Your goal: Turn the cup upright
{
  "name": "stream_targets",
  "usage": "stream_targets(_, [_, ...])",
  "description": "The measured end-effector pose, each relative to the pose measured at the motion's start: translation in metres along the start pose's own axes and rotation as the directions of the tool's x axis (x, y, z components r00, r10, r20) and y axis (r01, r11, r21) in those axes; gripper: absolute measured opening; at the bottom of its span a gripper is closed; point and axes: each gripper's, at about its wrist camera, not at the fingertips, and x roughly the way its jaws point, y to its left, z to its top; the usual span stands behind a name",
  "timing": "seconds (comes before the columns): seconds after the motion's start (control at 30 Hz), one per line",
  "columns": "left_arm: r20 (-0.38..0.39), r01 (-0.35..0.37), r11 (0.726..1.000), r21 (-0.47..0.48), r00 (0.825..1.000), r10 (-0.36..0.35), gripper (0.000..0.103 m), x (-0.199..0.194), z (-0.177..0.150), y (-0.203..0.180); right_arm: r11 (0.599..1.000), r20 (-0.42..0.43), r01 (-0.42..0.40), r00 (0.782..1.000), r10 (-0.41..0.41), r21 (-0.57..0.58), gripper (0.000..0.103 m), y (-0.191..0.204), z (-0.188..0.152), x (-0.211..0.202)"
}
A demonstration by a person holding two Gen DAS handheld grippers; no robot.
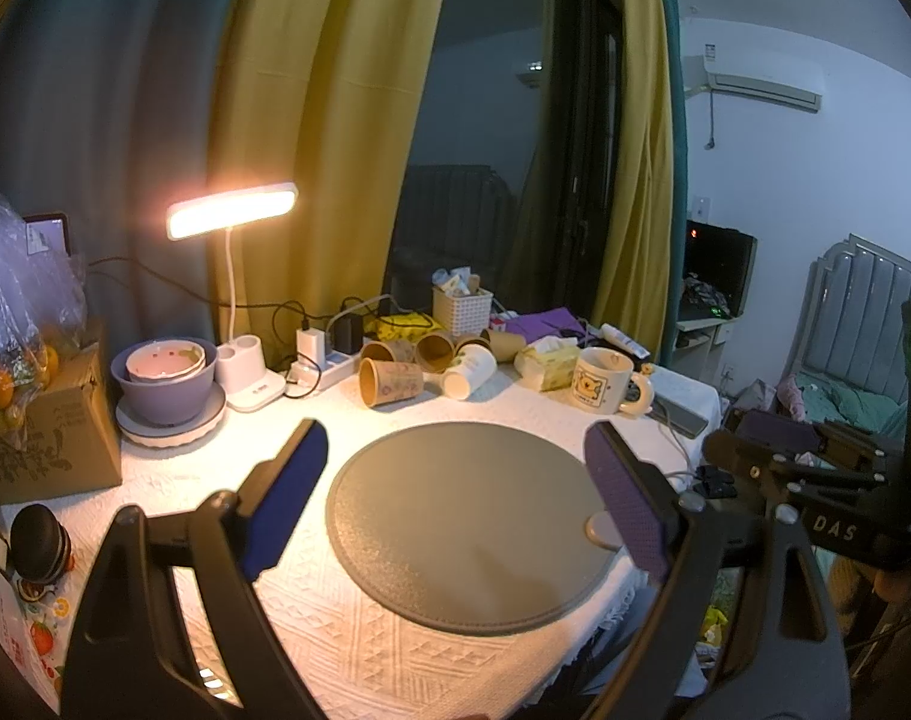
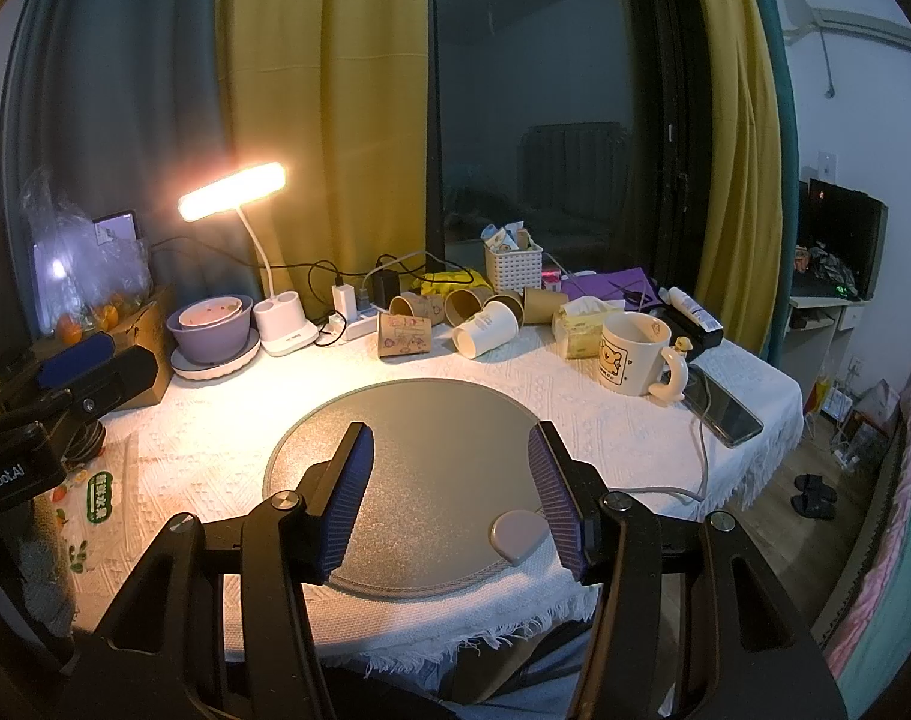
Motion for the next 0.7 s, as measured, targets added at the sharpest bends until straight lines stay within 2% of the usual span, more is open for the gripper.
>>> stream_targets(0.57, [-0.001, 0.003, 1.000, 0.001, 1.000, -0.003, 0.088, -0.0011, -0.0005, 0.0005, 1.000, 0.000, 0.001, 1.000, -0.001, -0.002, 0.057, -0.0027, -0.0022, 0.0022])
stream_targets(0.7, [-0.021, 0.007, 1.000, 0.020, 1.000, -0.007, 0.088, 0.0067, 0.0032, 0.0044, 1.000, -0.007, -0.001, 1.000, 0.001, -0.006, 0.057, 0.0009, -0.0004, 0.0072])
